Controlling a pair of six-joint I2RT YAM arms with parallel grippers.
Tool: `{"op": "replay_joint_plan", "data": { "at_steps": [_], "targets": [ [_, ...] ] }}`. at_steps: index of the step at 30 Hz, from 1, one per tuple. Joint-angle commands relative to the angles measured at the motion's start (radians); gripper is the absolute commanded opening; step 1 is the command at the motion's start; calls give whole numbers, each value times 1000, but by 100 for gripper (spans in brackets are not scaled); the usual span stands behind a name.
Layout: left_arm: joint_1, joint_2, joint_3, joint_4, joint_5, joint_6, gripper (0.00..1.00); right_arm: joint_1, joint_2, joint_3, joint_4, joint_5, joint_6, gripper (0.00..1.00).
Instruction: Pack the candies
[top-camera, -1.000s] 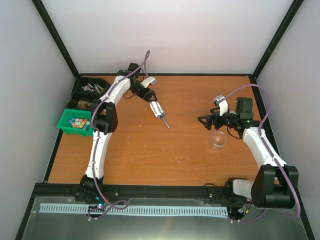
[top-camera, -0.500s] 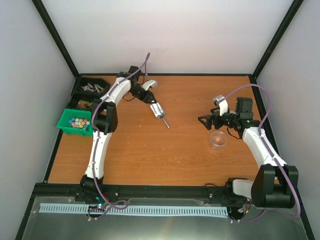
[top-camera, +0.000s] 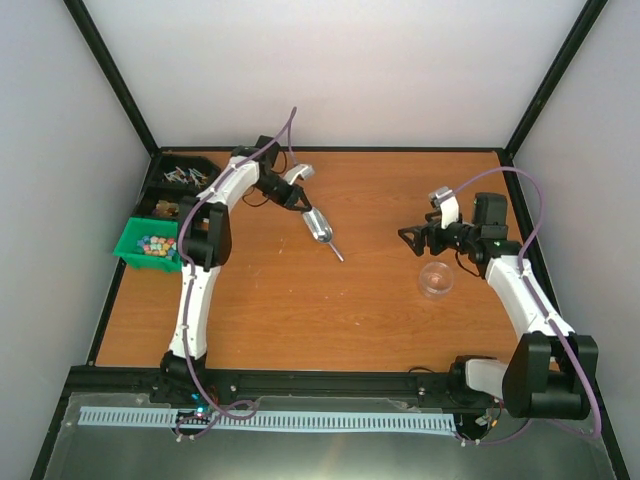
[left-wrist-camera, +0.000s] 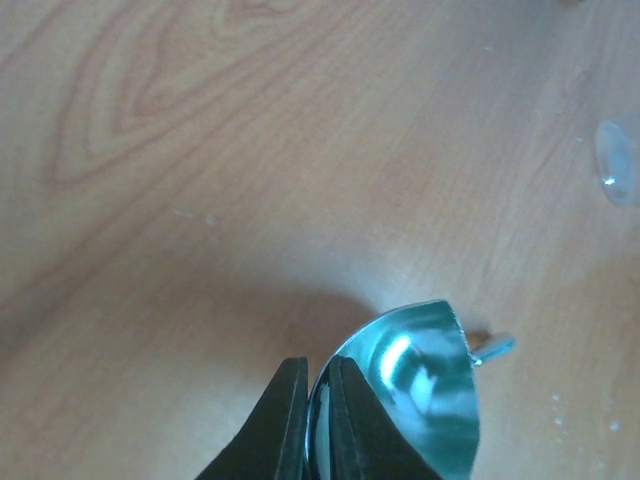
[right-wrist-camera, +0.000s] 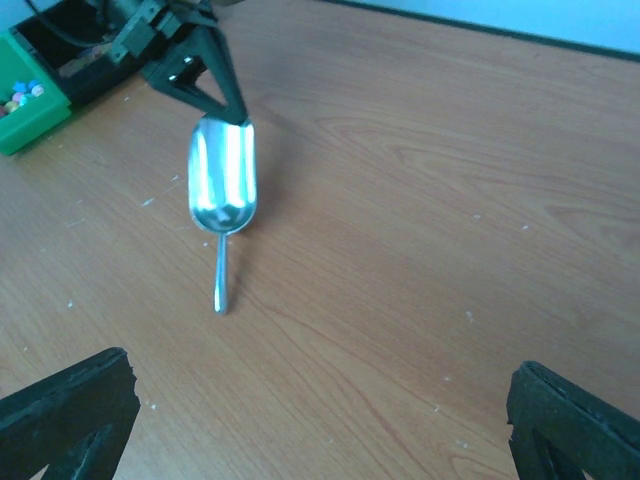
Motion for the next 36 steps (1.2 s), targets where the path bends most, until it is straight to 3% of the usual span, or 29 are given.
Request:
{"op": "replay_joint_plan", "data": {
  "at_steps": [1, 6, 8, 14, 19, 24, 31, 36],
  "targets": [
    [-1, -129, -77, 23, 75, -35, 1, 4, -67, 22, 99, 49, 61, 100],
    [7, -265, -245, 133, 192, -169, 1, 7, -64, 128, 30, -21, 26, 100],
    [7, -360, -332, 218, 211, -239, 1, 10, -60, 156, 43, 3, 81, 100],
    [8, -589, -545, 466, 187, -483, 1, 38, -65, 201, 15, 2, 133, 100],
    [9, -709, -627, 523, 185, -607, 1, 126, -70, 212, 16, 88, 180, 100],
    [9, -782, -672, 524, 198, -679, 1, 235, -79, 256, -55, 38, 30, 100],
    [9, -878, -774, 593, 268, -779, 1, 379, -65, 268, -103, 141, -131, 100],
    [9, -920, -839, 708, 330, -856, 1, 434, -42, 280, -103, 110, -154, 92]
  ]
}}
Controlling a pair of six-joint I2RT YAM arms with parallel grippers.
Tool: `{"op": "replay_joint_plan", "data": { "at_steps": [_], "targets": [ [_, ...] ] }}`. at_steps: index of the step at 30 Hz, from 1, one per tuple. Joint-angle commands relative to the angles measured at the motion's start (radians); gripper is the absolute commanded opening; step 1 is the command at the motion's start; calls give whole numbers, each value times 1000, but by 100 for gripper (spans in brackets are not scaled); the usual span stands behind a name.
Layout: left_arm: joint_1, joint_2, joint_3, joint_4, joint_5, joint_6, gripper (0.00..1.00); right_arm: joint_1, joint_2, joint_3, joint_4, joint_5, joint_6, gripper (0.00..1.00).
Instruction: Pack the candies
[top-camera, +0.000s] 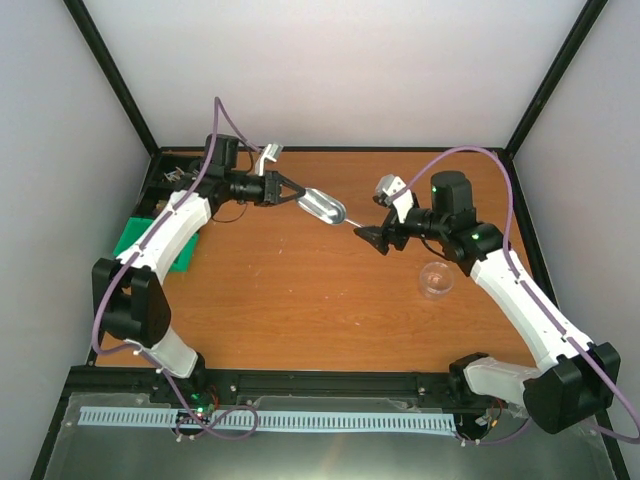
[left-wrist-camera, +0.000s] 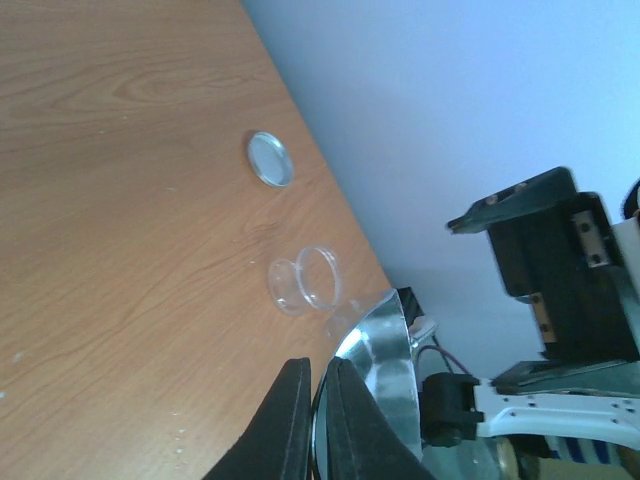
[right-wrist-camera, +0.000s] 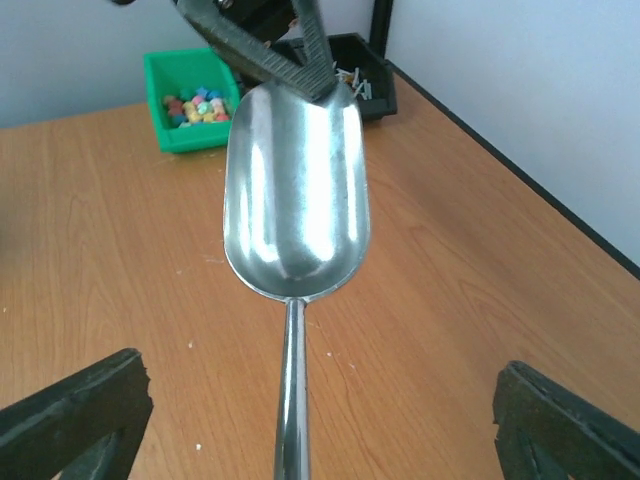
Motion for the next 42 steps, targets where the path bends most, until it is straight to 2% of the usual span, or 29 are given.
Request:
{"op": "replay_joint_plan", "data": {
  "at_steps": [1, 5, 14, 18, 27, 38, 42],
  "targets": [
    [5, -57, -36, 131, 89, -120, 1, 53, 20, 30, -18, 12, -57, 90],
    [5, -82, -67, 189, 100, -177, 1, 91, 39, 37, -18, 33, -73, 81],
    [5, -106, -107, 260, 129, -234, 1, 127, 64, 52, -6, 65, -86, 50],
    [5, -110, -125, 295, 144, -257, 1, 128, 60, 51, 3, 59, -78, 39],
    [5, -109, -154, 337, 159, -284, 1, 126, 49, 58, 17, 65, -52, 34],
    [5, -113, -187, 427, 193, -353, 1, 125, 51, 78, 13, 48, -45, 21],
    [5, -104, -193, 438, 196, -359, 1, 125, 47, 82, 9, 41, -40, 20]
  ]
}}
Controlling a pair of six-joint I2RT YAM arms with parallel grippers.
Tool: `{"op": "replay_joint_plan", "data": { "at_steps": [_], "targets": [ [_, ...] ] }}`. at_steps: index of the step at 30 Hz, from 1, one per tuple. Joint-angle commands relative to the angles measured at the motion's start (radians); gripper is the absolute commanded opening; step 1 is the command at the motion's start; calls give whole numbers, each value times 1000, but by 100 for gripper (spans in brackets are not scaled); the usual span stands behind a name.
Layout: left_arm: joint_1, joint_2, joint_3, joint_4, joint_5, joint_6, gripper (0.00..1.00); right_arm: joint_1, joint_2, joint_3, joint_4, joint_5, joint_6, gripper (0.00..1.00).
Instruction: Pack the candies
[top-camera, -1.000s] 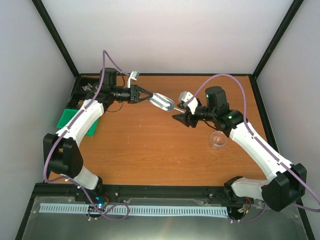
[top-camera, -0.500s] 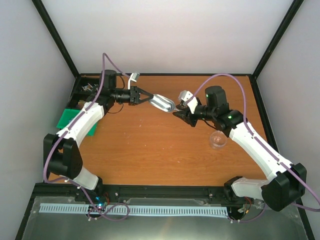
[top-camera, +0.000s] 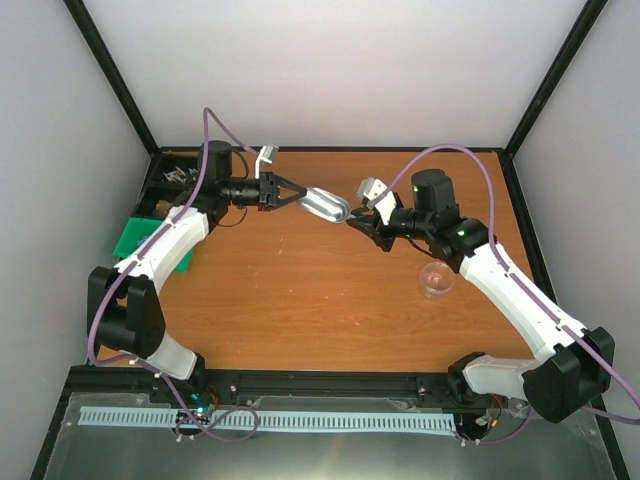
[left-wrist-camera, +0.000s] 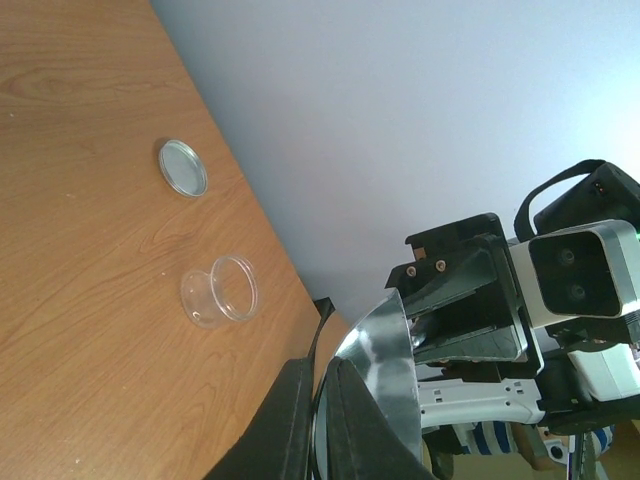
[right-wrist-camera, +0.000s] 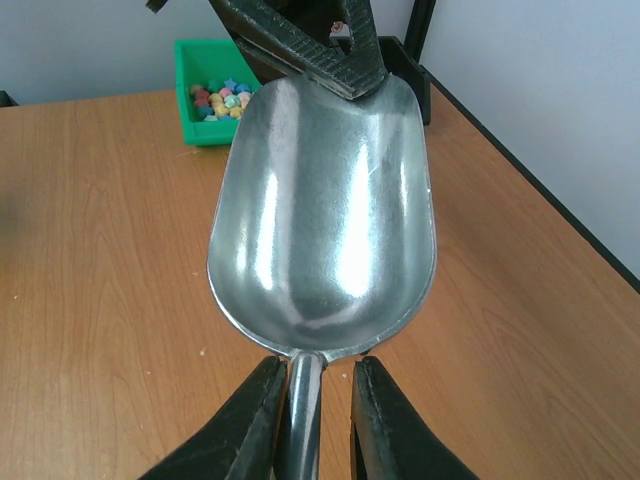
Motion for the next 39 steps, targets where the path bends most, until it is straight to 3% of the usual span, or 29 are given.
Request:
{"op": "replay_joint_plan", "data": {
  "at_steps": [1, 12, 19, 20, 21, 24, 26, 30, 34, 39],
  "targets": [
    [2, -16, -5, 55, 42, -41, 1, 6, -12, 35, 15, -9, 14, 20],
    [8, -10, -15, 77, 45, -53, 1, 0, -19, 42, 7, -6, 17, 20],
    [22, 0, -19, 74, 36, -46, 1, -4, -24, 48, -6, -12, 15, 7],
    [23, 0, -16, 63, 29, -33, 6, -5, -25, 48, -7, -10, 15, 4],
    [24, -2, -11, 44, 17, -9, 17, -7, -25, 48, -8, -7, 17, 3],
    [24, -4, 25, -57, -22, 81, 61, -20, -23, 45, -13, -9, 18, 3],
    [32, -3, 73, -175, -59, 175, 74, -33, -23, 43, -15, -12, 20, 3],
    [82, 20, 203, -474, -271, 434, 78, -80, -20, 47, -39, -13, 27, 3],
    [166, 64, 287, -644, -528, 628, 82, -151, -17, 52, -93, -2, 18, 3],
    [249, 163, 348, -709, -802, 820, 88, -236, -35, 22, -131, -2, 16, 3]
  ]
}}
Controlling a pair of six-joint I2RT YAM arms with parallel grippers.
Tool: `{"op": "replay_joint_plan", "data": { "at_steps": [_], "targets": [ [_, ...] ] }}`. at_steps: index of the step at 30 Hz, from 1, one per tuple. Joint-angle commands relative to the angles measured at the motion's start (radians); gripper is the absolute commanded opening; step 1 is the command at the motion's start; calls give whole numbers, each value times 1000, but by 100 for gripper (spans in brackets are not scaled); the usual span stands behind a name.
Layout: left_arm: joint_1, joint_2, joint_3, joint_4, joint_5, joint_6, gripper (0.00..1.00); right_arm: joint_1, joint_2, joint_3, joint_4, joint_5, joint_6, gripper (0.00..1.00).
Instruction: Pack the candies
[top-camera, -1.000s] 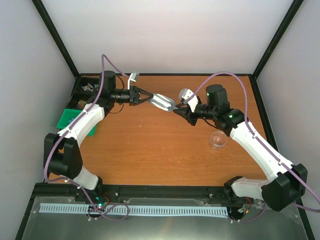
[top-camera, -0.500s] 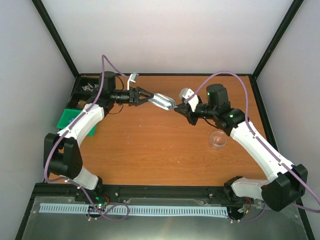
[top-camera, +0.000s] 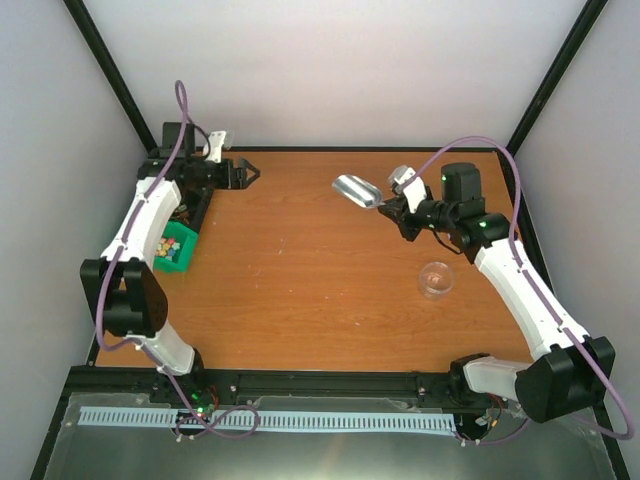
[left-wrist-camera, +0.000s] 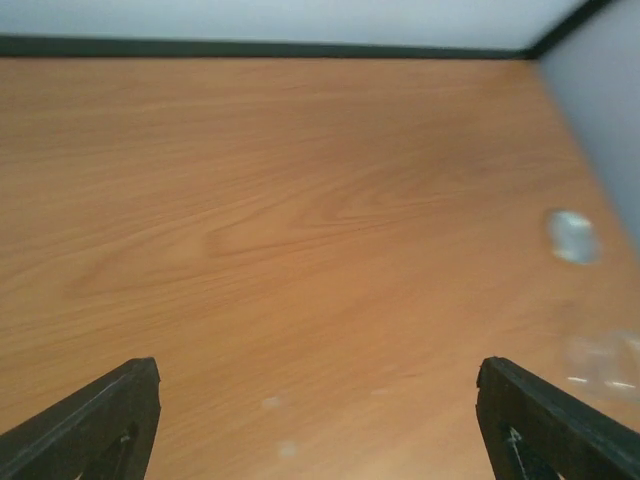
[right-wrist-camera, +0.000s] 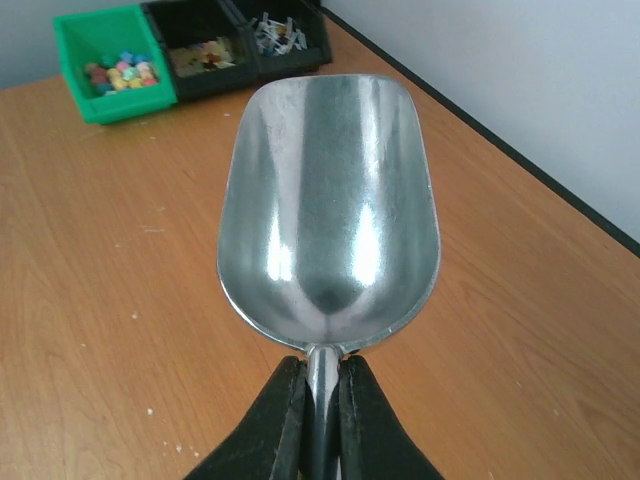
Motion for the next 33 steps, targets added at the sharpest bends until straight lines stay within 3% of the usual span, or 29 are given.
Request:
{"op": "replay_joint_plan", "data": {
  "at_steps": [1, 9, 17, 33],
  "targets": [
    [67, 100, 54, -146, -310, 247, 90, -80, -35, -3, -47, -9, 2, 3],
    [182, 331, 184, -178, -468, 314, 93, -171, -72, -54, -55, -40, 2, 3],
    [199, 479, 250, -172, -535, 350, 94, -176, -75, -84, -13, -59, 29, 3],
    [191, 538, 215, -202, -424, 372, 84, -193, -54, -29, -32, -99, 39, 3]
  ]
}}
